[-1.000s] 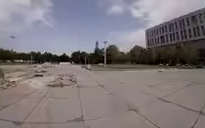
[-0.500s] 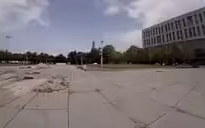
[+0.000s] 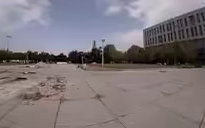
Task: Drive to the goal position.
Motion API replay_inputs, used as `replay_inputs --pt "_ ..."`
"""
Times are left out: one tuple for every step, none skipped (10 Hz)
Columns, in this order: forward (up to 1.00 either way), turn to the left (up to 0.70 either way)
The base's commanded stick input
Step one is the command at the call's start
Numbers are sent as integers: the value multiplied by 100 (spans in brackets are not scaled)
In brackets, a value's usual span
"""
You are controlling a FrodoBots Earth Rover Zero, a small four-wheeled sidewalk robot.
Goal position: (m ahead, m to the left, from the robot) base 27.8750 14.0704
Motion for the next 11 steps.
replay_inputs --pt "100 0" --pt "100 0" --pt "100 0" --pt "100 0" --pt "100 0" --pt "100 0" --pt "100 0" --pt "100 0" --pt "100 0" --pt "100 0" --pt "100 0"
